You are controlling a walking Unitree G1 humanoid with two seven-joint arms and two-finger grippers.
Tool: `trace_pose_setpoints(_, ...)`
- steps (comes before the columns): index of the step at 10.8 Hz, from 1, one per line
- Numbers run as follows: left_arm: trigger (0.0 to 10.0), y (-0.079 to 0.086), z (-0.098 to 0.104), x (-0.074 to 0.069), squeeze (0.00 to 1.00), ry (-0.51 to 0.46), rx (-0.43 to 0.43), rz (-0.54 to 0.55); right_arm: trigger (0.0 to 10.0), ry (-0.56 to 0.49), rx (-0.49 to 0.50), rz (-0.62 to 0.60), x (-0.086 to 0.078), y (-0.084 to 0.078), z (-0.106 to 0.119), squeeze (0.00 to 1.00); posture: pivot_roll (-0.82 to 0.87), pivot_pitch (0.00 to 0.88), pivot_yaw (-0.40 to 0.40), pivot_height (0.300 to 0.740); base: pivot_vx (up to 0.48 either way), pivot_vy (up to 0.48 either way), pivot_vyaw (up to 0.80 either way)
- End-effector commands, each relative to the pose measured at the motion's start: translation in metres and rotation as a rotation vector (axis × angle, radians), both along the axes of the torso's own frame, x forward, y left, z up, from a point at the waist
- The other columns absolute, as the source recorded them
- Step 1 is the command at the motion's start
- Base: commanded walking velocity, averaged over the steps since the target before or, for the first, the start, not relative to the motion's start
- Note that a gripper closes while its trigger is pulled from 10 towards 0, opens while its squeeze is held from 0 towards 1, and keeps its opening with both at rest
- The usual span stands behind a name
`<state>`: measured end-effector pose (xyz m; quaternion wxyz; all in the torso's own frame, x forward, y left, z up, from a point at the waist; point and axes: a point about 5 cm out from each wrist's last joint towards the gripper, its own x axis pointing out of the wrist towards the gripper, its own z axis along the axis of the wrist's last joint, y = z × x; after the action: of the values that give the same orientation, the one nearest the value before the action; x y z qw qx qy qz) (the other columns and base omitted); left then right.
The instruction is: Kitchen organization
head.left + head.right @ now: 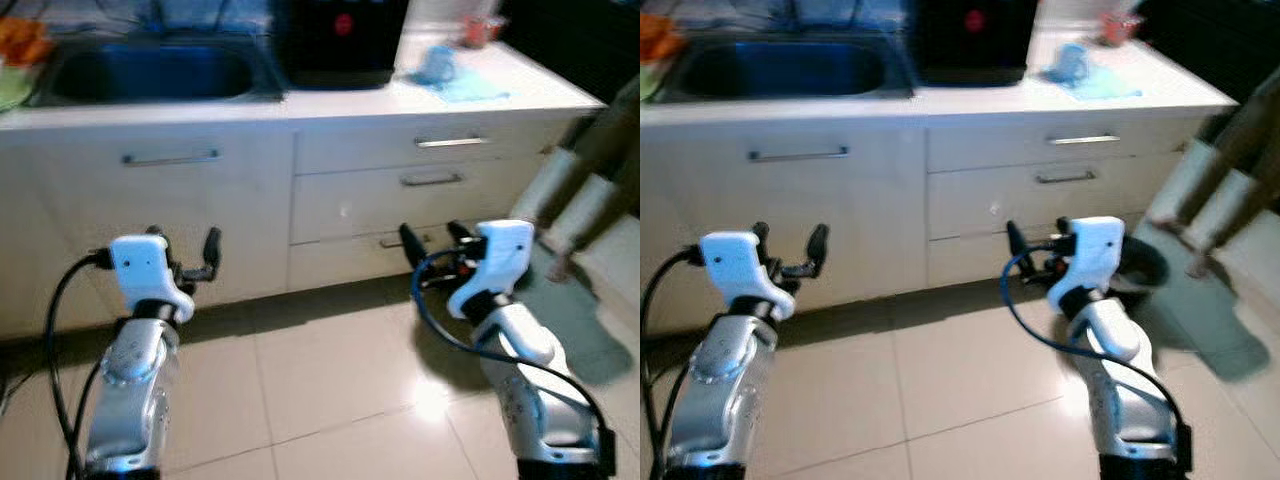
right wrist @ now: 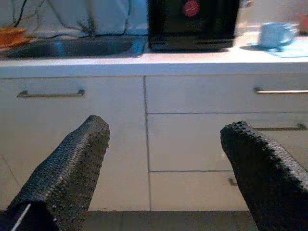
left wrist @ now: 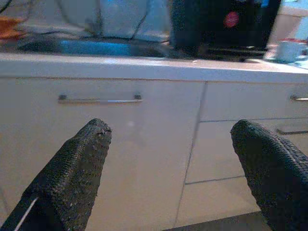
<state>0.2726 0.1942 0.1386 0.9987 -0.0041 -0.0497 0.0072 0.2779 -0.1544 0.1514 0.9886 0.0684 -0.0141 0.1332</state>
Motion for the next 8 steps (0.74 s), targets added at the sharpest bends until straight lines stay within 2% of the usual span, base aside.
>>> trace_pose_setpoints(1, 10.0, 0.0029, 0.0010, 0.0000, 0.00, 0.005, 0.005, 0.012, 10.0, -0.018, 0.001, 0.009, 0.0008, 0.0018, 0.0050, 0.00, 0.07, 0.000, -0.061, 0.740, 0.435, 0.000, 0.77)
trace_pose_setpoints(5, 10.0, 0.0023, -0.0003, 0.0019, 0.00, 0.011, 0.011, 0.005, 10.0, -0.018, 0.001, 0.005, 0.0031, 0.0018, 0.0048, 0.00, 0.07, 0.000, -0.062, 0.740, 0.435, 0.000, 0.71)
trace_pose_setpoints(8, 10.0, 0.0024, -0.0010, 0.0029, 0.00, 0.013, 0.014, 0.001, 10.0, -0.020, 0.000, 0.001, 0.0048, 0.0020, 0.0047, 0.00, 0.07, 0.000, -0.063, 0.740, 0.426, 0.000, 0.00)
